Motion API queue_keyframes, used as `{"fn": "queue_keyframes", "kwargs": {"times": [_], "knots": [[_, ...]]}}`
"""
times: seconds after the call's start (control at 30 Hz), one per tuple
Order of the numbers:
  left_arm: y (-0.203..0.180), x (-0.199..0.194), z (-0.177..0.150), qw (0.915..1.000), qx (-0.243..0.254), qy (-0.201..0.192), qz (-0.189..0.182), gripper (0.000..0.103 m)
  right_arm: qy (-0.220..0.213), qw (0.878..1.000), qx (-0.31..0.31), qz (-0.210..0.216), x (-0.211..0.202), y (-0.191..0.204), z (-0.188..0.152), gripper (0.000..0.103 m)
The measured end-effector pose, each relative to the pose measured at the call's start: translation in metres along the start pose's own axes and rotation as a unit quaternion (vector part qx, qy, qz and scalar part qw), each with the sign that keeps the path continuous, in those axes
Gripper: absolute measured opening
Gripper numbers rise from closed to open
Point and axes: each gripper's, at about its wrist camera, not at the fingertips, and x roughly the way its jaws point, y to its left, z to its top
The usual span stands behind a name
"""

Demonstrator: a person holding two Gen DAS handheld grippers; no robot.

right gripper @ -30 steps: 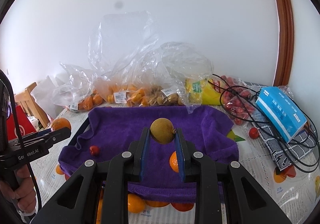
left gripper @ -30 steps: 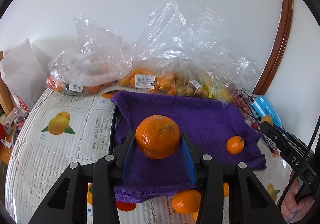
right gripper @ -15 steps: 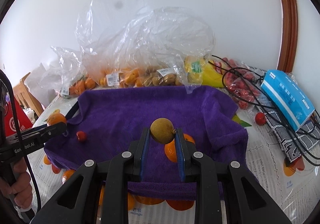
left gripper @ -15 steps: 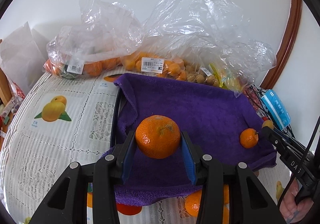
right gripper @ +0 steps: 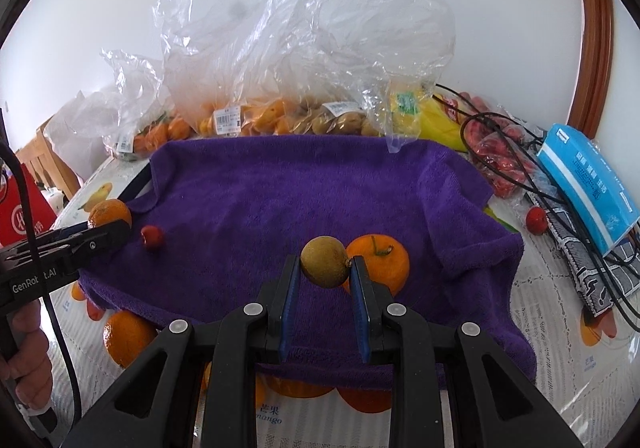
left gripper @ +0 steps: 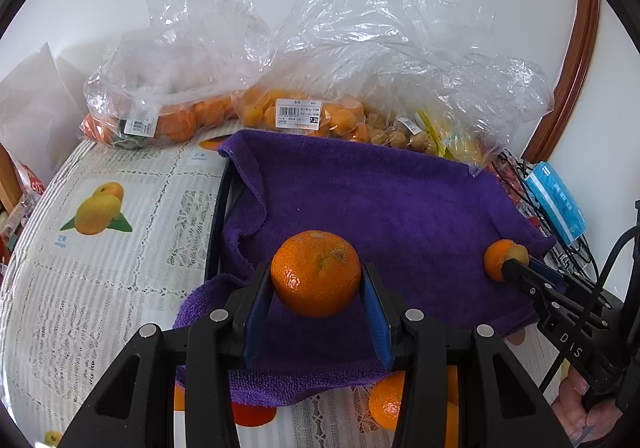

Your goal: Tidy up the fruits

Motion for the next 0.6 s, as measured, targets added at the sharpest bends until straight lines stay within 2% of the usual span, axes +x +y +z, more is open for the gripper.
{"fn": "queue_keyframes", "kwargs": {"times": [0.6], "knots": [[0.003,0.013,-0.003,0.9995,-0.009,0.029,0.008,0.042,0.009,1.000,-0.008,-0.007,0.003,0.001,-0.005,0.025]]}}
